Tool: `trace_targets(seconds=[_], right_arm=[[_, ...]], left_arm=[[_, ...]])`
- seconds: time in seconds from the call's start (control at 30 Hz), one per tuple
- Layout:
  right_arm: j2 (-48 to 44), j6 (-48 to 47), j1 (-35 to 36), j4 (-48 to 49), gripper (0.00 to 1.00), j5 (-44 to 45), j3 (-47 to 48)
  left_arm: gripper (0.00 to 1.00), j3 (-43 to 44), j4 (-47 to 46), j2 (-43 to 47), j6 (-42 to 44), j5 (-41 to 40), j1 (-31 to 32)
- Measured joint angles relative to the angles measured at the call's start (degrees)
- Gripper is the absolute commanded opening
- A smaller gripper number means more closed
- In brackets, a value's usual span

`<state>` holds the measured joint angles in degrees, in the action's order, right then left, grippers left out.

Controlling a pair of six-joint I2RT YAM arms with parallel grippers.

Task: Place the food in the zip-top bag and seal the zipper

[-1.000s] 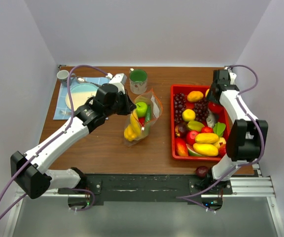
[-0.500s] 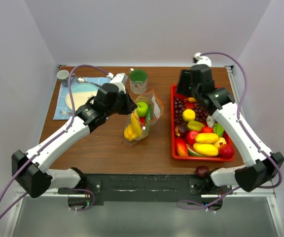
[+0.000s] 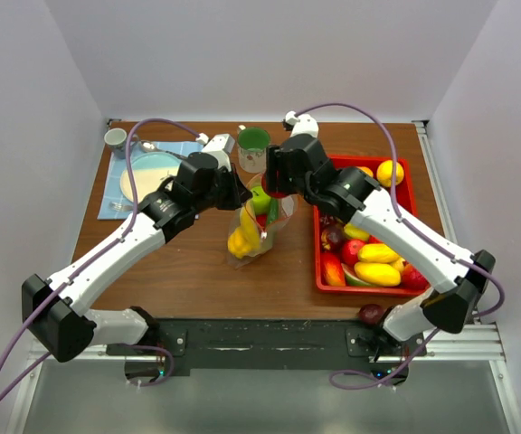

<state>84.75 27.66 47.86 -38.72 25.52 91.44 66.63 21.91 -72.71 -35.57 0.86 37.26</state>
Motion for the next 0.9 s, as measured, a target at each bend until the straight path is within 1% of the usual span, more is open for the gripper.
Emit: trace_targets(seconds=[0.03,0.07,0.1,0.13,0.2,0.23,0.27,0.4,0.53,0.63,0.67,0.7,0.83,0.9], right_arm=[[0.5,0.0,0.0,-0.3,0.59,0.0,-0.1],[1.1,0.0,0.0,-0.5,0.69,0.0,-0.1],[1.5,0.0,0.0,-0.5,0.74,-0.2,-0.1],[1.7,0.1,0.0,-0.5,0.82,-0.5,-0.1],[1.8,0.1,0.0,-0.5,0.9,-0.9,-0.1],[1.8,0.1,0.0,-0.5,0.96,-0.9,-0.1],[1.8,0.0,0.0,-0.5,0.98,-0.8,-0.1],[1.6,-0.5,0.0,-1.3,0.99,0.2,-0.1],[0.3,-0.9,-0.1,-3.3,0.98,3.0,-0.1],[-2.7,-1.3,-2.7,-5.0,0.98,4.6,-0.7],[-4.0,-1.3,-4.5,-5.0,0.98,4.3,-1.5],[-5.9,-1.4,-7.9,-4.8,0.98,3.7,-3.0],[-12.4,-1.5,-25.6,-3.8,0.96,0.7,-10.9],[-13.1,-1.6,-34.1,-3.1,0.96,-1.0,-14.2]], left_arm=[[0.0,0.0,0.0,0.0,0.0,0.0,0.0],[0.0,0.0,0.0,0.0,0.0,0.0,0.0],[0.0,0.0,0.0,0.0,0.0,0.0,0.0],[0.0,0.0,0.0,0.0,0.0,0.0,0.0],[0.0,0.0,0.0,0.0,-0.3,0.0,0.0],[0.0,0.0,0.0,0.0,-0.3,0.0,0.0],[0.0,0.0,0.0,0.0,-0.4,0.0,0.0],[0.0,0.0,0.0,0.0,-0.4,0.0,0.0],[0.0,0.0,0.0,0.0,-0.4,0.0,0.0],[0.0,0.0,0.0,0.0,-0.4,0.0,0.0],[0.0,0.0,0.0,0.0,-0.4,0.0,0.0],[0.0,0.0,0.0,0.0,-0.4,0.0,0.0],[0.0,0.0,0.0,0.0,-0.4,0.1,0.0],[0.0,0.0,0.0,0.0,-0.4,0.3,0.0]])
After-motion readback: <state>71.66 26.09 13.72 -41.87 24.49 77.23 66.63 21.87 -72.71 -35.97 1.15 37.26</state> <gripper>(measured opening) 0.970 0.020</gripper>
